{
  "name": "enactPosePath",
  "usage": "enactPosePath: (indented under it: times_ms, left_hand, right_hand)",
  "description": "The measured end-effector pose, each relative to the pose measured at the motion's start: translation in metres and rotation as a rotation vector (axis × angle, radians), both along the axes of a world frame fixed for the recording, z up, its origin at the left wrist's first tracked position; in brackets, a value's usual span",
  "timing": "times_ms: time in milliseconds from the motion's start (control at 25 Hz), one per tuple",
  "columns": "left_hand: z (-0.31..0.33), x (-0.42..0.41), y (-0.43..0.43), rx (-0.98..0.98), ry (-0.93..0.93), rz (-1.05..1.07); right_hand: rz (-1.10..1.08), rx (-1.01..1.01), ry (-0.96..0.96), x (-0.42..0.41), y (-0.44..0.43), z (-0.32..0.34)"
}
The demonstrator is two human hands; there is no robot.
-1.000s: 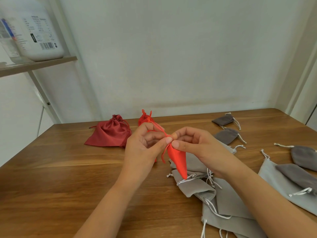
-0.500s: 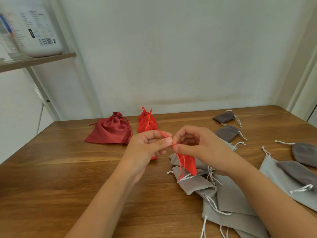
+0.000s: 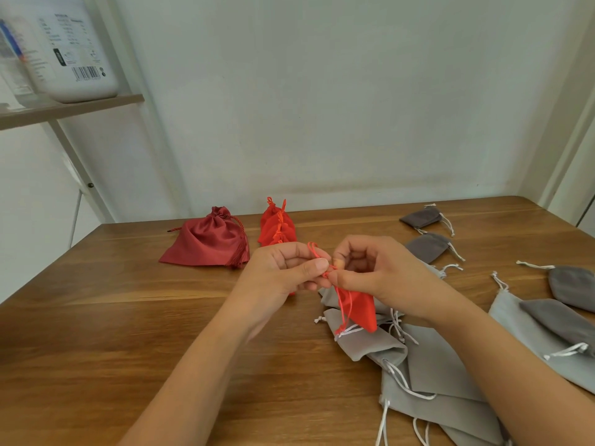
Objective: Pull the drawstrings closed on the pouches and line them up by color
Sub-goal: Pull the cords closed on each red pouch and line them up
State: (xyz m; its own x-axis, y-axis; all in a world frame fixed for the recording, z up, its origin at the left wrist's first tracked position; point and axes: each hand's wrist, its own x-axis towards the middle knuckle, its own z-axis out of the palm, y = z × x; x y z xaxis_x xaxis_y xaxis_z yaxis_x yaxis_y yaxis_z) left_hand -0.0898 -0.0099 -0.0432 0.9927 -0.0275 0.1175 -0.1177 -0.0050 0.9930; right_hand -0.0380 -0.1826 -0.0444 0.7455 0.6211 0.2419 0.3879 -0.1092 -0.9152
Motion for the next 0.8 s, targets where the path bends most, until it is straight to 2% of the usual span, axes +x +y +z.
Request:
enactPosePath:
  times_ms: [400,800]
  left_hand:
    - [-0.0022,0.0011,0.0026,0.079,-0.064,0.019]
    - [-0.0051,0.0002,-0.0051,0.252,-0.250,0.157]
  right_hand:
    - [-0.026,0.027,-0.008,0.0001,-0.0013,0.0003]
    - [-0.036,0.102,0.040,-0.0007,0.0055,-0.0014]
